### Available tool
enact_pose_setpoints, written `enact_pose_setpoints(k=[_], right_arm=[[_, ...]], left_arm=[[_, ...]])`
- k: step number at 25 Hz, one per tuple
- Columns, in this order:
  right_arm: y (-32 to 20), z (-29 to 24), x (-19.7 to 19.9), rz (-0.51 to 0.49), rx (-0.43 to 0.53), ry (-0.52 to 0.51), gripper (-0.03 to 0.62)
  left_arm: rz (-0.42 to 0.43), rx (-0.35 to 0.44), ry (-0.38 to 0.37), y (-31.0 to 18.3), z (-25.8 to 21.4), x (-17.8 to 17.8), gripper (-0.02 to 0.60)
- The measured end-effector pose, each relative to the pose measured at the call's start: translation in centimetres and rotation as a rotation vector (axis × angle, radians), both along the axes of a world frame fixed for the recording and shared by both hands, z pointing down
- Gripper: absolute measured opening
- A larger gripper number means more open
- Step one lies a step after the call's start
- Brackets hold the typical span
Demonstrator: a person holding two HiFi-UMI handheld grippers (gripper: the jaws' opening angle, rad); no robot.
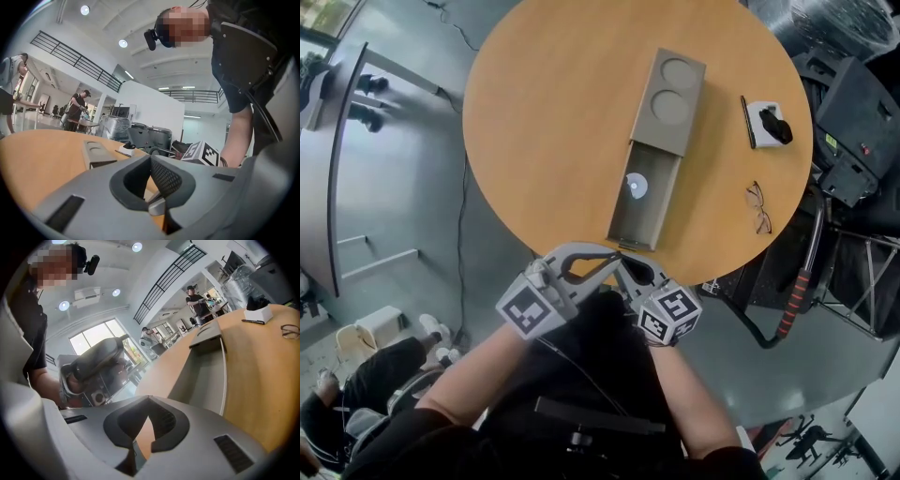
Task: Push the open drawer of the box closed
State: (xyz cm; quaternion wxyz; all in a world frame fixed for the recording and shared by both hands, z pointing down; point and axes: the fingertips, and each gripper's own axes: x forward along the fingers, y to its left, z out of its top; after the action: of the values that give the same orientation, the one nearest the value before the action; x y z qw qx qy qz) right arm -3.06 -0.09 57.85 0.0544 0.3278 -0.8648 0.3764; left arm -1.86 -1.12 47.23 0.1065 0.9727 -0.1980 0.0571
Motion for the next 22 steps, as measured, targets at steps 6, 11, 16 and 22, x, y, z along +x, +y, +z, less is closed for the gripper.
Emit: enact_pose_setpoints(k=[6,11,16,22], right_arm=[[-0.8,2.9,-0.1,0.014,-0.08,-0.028,0.003],[-1.1,3.9,-0.4,0.002,-0.097,-0.046,0.003],[-1.2,5.1,-0.5,0.015,-0.139,-0.061,0.003],[-2.1,5.8,-0.5,0.009,-0.153,-0.068,0.003]], left_arm=[[-0.004,-0.057,-0.013,-1.0,2.6,0.3,0.028],[-0.001,-0.066,-0.016,-1.8,3.5,0.5,0.028],[0.02,-0.048,-0.027,-2.5,4.0,0.8,0.028],[0.002,-0.09,-0.019,-3.3,4.3,0.5,0.028]])
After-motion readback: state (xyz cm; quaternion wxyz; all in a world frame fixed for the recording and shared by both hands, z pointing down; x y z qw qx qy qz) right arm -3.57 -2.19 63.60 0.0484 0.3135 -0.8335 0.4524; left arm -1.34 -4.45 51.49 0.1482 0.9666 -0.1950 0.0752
